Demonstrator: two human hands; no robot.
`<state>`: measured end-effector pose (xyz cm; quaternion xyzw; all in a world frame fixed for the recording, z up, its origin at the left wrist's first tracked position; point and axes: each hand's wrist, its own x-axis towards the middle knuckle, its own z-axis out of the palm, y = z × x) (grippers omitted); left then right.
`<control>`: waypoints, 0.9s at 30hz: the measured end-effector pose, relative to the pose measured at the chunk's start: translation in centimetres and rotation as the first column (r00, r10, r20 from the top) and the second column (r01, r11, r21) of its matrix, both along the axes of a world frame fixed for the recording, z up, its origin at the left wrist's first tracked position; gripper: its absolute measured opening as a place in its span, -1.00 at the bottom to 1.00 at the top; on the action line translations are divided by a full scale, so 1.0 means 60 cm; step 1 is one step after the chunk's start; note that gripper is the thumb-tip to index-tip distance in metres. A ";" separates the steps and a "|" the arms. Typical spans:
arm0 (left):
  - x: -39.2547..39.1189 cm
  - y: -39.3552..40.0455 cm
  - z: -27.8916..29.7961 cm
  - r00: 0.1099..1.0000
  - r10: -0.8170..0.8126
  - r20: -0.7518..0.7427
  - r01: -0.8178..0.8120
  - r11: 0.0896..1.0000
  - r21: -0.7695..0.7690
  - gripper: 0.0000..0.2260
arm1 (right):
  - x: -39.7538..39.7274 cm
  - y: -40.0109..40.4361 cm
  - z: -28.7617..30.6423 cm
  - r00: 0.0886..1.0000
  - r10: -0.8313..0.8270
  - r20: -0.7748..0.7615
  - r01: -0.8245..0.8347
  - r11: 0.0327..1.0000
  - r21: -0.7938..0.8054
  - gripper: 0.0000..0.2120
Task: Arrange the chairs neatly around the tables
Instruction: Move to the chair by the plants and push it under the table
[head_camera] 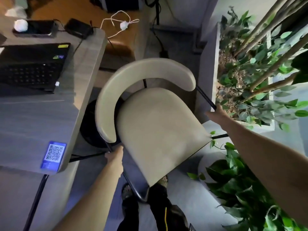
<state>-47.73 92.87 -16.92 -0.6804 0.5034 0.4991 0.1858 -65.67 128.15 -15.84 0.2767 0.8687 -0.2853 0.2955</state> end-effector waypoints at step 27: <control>-0.209 -0.103 0.019 0.920 -0.338 -0.198 0.254 0.900 -0.354 -0.55 | 0.189 0.045 -0.074 0.907 -0.365 0.212 0.394 0.912 -0.113 -0.69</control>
